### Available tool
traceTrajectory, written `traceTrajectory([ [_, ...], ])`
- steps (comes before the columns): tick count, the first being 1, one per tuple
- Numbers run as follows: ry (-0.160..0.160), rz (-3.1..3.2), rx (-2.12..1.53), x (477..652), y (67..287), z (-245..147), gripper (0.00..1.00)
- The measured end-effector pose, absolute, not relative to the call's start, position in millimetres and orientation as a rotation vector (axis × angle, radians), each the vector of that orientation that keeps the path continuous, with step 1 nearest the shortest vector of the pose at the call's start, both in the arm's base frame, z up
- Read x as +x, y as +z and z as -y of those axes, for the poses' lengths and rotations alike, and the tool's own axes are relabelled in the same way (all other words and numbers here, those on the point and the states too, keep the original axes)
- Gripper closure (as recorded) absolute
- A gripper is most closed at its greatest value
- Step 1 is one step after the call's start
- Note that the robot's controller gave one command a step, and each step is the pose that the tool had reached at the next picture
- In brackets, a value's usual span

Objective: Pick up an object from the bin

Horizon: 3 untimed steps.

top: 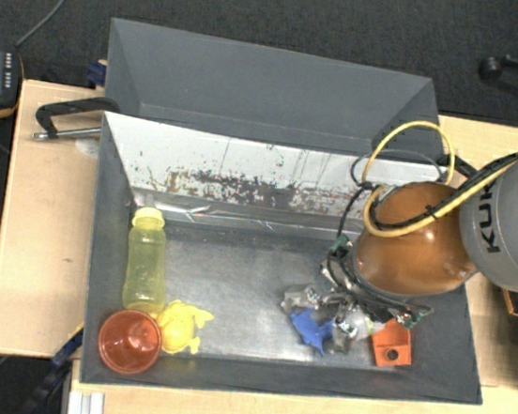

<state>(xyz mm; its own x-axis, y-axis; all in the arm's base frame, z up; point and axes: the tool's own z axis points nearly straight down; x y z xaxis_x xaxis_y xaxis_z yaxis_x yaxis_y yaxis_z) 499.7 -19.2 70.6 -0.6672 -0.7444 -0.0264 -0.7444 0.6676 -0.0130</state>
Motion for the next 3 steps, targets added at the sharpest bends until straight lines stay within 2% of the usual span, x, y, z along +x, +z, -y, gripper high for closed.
traceTrajectory([
  [1, -0.002, -2.842, -1.269, 499.7, 70.6, 19.2, 1.00],
  [2, -0.011, -2.510, -1.834, 492.0, 70.5, 28.0, 1.00],
  [3, -0.010, -2.510, -1.835, 492.0, 70.5, 27.9, 1.00],
])
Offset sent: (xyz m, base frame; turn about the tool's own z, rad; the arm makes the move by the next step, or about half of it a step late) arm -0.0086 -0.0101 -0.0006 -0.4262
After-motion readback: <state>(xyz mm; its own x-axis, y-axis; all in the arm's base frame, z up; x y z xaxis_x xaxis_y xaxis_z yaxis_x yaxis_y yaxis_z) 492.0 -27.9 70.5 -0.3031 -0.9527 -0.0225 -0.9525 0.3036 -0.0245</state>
